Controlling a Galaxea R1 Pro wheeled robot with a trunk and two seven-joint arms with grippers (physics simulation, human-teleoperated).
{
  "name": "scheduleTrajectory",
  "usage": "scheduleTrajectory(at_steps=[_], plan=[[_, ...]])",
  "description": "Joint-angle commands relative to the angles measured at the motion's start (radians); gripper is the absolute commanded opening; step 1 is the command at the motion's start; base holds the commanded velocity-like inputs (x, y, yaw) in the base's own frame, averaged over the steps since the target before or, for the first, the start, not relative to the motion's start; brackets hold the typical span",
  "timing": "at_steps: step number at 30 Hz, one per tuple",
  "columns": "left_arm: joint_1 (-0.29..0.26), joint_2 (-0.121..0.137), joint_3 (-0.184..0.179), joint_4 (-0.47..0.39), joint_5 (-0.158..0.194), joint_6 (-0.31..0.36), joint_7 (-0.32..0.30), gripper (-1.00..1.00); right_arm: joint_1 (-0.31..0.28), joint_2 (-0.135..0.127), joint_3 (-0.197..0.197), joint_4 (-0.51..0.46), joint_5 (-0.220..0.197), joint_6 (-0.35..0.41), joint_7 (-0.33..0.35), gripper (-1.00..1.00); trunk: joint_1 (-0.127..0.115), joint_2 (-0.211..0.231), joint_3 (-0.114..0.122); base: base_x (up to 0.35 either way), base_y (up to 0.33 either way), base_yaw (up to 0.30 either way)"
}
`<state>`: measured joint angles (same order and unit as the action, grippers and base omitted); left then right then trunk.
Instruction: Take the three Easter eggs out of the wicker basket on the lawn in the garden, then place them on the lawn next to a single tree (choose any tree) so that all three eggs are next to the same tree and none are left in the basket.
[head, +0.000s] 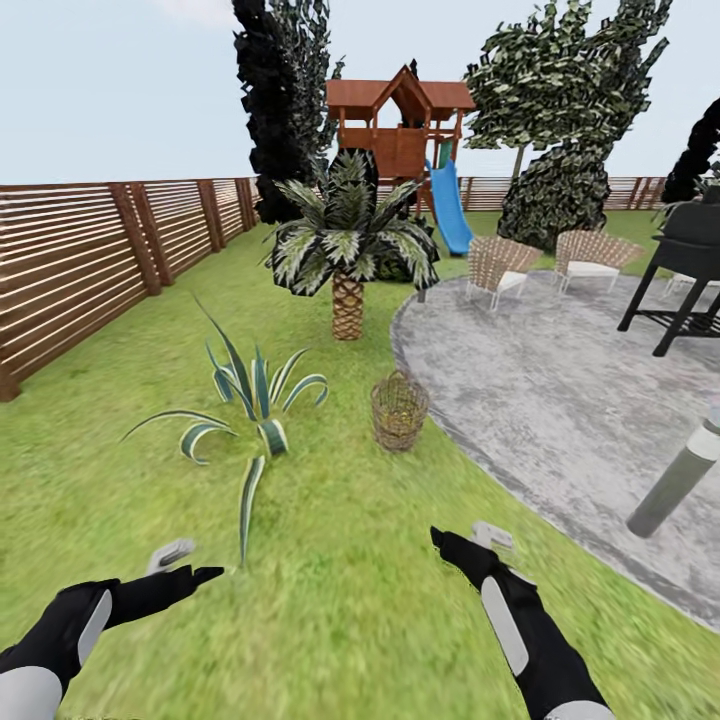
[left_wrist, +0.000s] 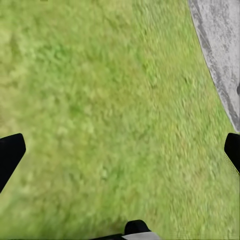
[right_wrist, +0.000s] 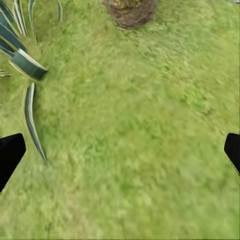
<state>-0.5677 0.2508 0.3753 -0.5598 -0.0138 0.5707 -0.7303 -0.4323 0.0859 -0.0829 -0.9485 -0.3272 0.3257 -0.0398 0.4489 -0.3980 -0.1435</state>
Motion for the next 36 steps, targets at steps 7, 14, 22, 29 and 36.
scheduleTrajectory(at_steps=[7,14,22,29,36], plan=[[-0.002,-0.004,0.004,0.0,-0.003,0.008,0.003,1.0,0.001,-0.001,0.005,-0.121,-0.011,0.016,-0.003,1.0,0.001,-0.002,-0.002,0.237,-0.245,0.29],[-0.001,-0.006,0.004,-0.001,-0.003,0.008,0.007,1.0,0.012,-0.012,0.001,-0.165,-0.01,0.022,0.0,1.0,0.001,-0.002,-0.002,0.233,-0.25,0.212],[-0.001,-0.005,0.004,-0.001,-0.003,0.009,0.006,1.0,0.016,-0.012,0.002,-0.173,-0.01,0.031,0.001,1.0,0.001,-0.002,-0.002,0.232,-0.251,0.023],[-0.002,-0.006,0.004,-0.001,-0.003,0.008,0.006,1.0,0.017,-0.012,0.002,-0.173,-0.01,0.032,0.001,1.0,0.001,-0.002,-0.002,0.232,-0.246,0.001],[-0.001,-0.007,0.005,-0.001,-0.003,0.009,0.006,1.0,0.017,-0.012,0.006,-0.172,-0.01,0.032,0.001,1.0,0.001,-0.002,-0.002,0.241,-0.222,0.0]])
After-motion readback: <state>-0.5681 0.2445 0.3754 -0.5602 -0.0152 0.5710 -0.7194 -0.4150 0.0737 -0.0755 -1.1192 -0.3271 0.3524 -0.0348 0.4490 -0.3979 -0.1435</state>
